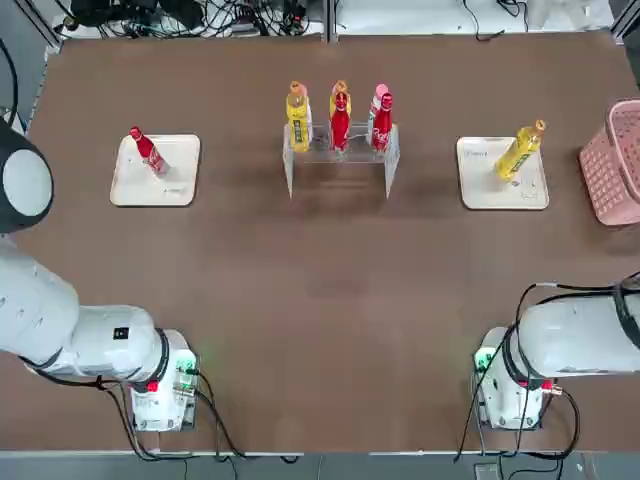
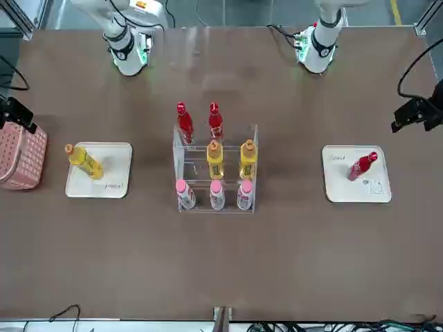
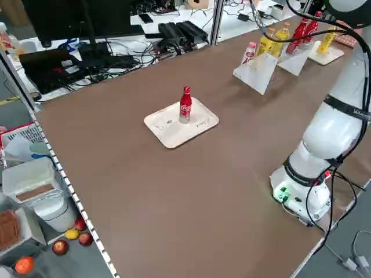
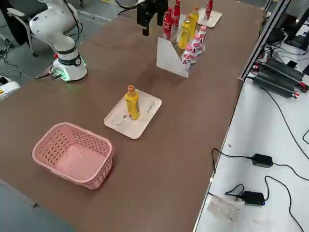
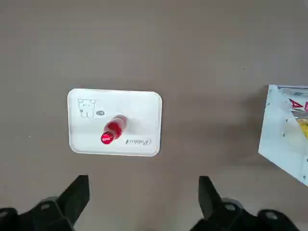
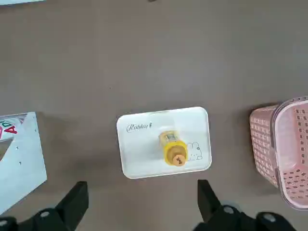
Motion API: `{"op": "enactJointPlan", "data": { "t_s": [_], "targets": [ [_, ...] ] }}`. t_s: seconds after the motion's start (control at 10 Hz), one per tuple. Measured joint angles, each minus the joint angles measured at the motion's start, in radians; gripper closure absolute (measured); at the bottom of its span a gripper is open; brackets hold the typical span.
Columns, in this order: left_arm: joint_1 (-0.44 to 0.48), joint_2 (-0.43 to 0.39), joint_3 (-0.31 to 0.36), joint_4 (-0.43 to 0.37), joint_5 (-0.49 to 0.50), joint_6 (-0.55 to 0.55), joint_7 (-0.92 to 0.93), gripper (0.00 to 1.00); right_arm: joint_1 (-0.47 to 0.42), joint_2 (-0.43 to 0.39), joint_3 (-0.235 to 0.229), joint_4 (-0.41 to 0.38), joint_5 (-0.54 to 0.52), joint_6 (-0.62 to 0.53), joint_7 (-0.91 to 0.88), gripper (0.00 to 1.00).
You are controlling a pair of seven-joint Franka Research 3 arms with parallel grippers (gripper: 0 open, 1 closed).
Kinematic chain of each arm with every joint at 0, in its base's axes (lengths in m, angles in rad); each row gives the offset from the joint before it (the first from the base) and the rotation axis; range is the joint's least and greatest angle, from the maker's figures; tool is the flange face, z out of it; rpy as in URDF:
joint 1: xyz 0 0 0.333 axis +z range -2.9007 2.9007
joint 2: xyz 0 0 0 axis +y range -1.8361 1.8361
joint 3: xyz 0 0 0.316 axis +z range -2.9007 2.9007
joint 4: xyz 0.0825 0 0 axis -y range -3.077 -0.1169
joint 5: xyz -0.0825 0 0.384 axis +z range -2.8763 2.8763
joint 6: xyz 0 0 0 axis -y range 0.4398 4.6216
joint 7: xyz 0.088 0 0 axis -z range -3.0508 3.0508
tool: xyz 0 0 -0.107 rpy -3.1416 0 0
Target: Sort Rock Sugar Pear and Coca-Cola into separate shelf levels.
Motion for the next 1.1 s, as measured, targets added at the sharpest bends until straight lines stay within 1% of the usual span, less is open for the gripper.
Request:
{"op": "enactJointPlan", "data": {
  "t_s": [0.4,0.5,0.7,0.9,1.1],
  "targets": [
    [0.011,0.002,-0.004,-0.002,0.001,-0.001,0.0,0.0,0.0,0.0,-0.001,-0.022,0.0,-0.002,0.0,0.0],
    [0.027,0.011,-0.003,-0.007,0.002,-0.002,0.0,0.0,0.0,0.001,-0.001,-0.035,0.0,-0.002,0.0,0.0],
    [0.07,0.062,0.0,-0.019,0.003,-0.001,0.001,0.0,0.0,0.0,-0.001,-0.062,0.0,0.005,-0.002,0.0],
    [0.12,0.106,0.002,-0.07,0.004,0.064,0.004,0.0,0.0,-0.015,-0.001,-0.094,0.0,0.034,-0.019,0.0],
    [0.148,0.108,0.002,-0.165,0.004,0.15,0.006,0.0,-0.003,-0.036,-0.003,-0.105,0.0,0.041,-0.06,0.0]
  ]
}}
